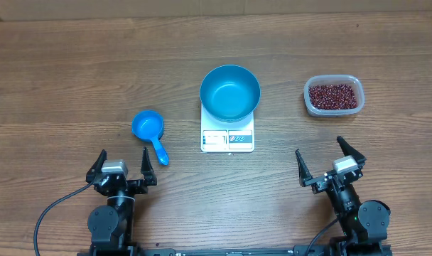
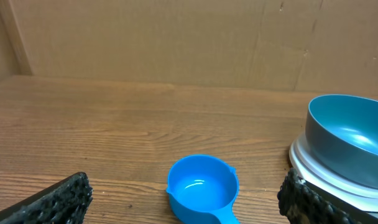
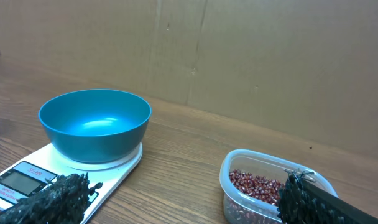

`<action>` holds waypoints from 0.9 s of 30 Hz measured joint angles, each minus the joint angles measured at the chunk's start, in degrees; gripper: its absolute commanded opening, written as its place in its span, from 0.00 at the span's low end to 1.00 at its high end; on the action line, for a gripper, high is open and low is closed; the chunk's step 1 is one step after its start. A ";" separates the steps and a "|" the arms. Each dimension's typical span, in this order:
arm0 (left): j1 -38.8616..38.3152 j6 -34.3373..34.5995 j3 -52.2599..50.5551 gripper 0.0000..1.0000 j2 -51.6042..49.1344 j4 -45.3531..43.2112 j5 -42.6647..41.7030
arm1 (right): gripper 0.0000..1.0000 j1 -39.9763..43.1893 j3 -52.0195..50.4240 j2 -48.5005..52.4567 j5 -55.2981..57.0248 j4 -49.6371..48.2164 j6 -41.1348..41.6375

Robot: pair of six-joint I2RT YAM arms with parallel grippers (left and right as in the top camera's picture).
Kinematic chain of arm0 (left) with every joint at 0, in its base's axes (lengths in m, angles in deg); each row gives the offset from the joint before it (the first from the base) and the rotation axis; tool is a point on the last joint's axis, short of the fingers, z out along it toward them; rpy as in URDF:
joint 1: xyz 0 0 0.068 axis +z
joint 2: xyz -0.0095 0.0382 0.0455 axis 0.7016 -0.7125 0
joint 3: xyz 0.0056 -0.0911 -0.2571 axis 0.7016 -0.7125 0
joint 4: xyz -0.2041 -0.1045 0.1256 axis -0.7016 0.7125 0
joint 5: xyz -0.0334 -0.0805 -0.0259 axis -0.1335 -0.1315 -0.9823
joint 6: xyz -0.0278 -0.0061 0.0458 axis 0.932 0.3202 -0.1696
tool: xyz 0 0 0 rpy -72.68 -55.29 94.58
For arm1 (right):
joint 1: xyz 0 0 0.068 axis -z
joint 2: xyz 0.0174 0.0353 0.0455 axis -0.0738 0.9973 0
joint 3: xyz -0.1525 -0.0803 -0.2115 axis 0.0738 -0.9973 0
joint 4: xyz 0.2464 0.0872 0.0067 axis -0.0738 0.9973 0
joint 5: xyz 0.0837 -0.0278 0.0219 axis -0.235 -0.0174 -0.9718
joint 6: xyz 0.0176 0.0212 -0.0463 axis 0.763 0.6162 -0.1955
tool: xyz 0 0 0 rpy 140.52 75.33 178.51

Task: Scoop item into bowl and weigh 150g on scale

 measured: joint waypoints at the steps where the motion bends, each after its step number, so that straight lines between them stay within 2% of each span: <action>1: 0.00 0.00 0.00 1.00 0.00 0.00 0.00 | 1.00 0.00 0.00 0.00 0.00 -0.02 0.00; 10: 0.00 0.02 0.00 1.00 0.02 -3.32 -0.24 | 1.00 0.00 0.00 0.00 -0.02 -0.04 0.00; 19: 0.00 5.05 0.59 1.00 0.00 -1.95 -10.93 | 1.00 0.00 0.00 0.00 0.00 -0.02 0.02; 24: 0.00 6.82 7.39 0.99 -2.45 4.92 -13.38 | 1.00 0.00 0.00 0.00 -0.02 -0.02 0.00; 27: 0.00 6.84 14.69 1.00 -7.43 7.23 -14.14 | 1.00 0.00 0.00 0.00 -0.02 0.00 0.00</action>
